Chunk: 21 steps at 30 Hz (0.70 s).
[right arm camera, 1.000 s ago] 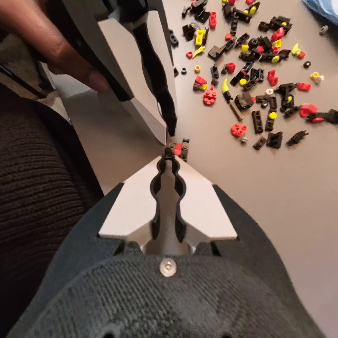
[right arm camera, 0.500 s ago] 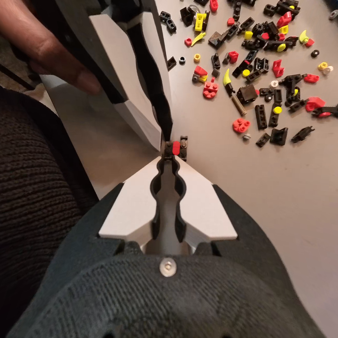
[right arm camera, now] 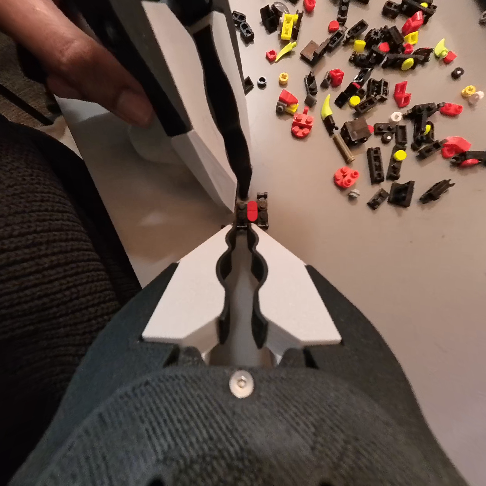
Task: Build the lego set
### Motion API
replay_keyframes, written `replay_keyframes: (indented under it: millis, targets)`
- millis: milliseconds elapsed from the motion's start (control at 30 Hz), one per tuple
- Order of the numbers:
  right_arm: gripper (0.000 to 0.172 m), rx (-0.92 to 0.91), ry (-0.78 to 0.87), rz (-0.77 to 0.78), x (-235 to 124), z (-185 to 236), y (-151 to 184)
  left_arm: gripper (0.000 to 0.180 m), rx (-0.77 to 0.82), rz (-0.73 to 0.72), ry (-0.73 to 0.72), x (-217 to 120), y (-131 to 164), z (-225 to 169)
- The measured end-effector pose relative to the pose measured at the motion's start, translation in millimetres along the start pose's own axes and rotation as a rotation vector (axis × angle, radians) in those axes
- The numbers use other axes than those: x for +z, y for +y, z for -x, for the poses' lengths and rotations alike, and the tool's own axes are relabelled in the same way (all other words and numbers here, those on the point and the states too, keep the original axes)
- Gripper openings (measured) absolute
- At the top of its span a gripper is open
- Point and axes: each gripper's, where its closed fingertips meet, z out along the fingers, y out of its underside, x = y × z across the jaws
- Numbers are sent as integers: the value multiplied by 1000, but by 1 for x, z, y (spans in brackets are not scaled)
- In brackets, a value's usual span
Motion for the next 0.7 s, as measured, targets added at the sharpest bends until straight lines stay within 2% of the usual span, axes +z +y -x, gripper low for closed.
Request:
replay_keyframes:
  millis: [700]
  targets:
    - [6,-12,4,10,2,0,3,15,-18,22,-23,4,-4,-1]
